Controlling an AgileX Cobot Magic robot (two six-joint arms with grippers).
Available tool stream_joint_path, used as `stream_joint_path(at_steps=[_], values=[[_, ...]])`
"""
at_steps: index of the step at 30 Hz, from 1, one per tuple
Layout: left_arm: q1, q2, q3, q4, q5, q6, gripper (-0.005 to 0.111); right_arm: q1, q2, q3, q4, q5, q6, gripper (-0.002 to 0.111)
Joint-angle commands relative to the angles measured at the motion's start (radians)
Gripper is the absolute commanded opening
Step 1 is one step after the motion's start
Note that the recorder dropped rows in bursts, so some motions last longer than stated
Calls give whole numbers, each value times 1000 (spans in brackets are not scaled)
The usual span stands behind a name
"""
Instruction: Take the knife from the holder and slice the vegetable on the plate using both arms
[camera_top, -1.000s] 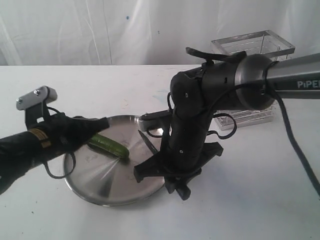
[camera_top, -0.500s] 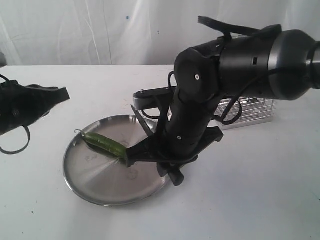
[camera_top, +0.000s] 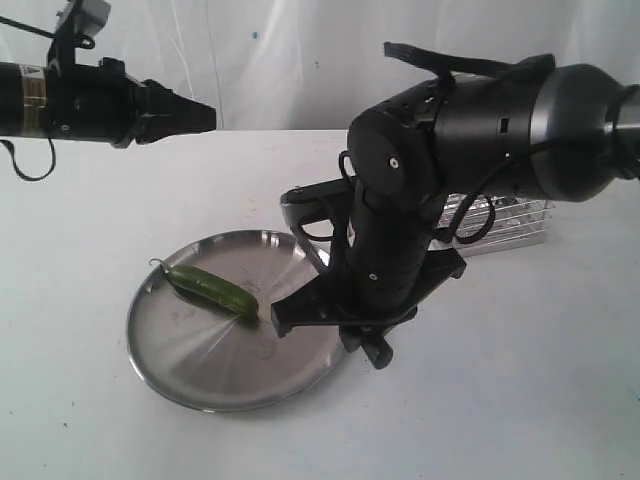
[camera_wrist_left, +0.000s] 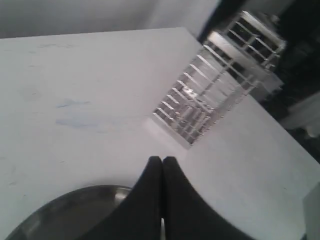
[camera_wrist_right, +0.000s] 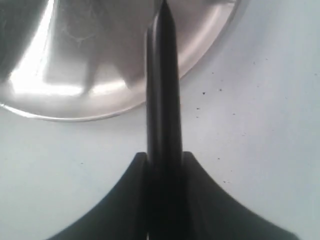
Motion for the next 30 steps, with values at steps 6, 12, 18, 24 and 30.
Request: stream_joint_path(at_steps=[6,12,18,24,30], values=[[-88,-88,86,38,1168,89,0,-66,-65,3,35,59,-106,0],[-100,-96,177,-947,1661,1549,0,-69,-92,3,17,3,-129,0],[-102,-164,94,-1924,1733,2553,0,-81,-92,3,18,2,-210,0],[-124,-16,-74,-2212,1734,3120,0,-182,-90,3,183,39,-308,0],[-138,95,-115,-2424,1756,3723,9,-201,-116,3,215,97,-334,0]])
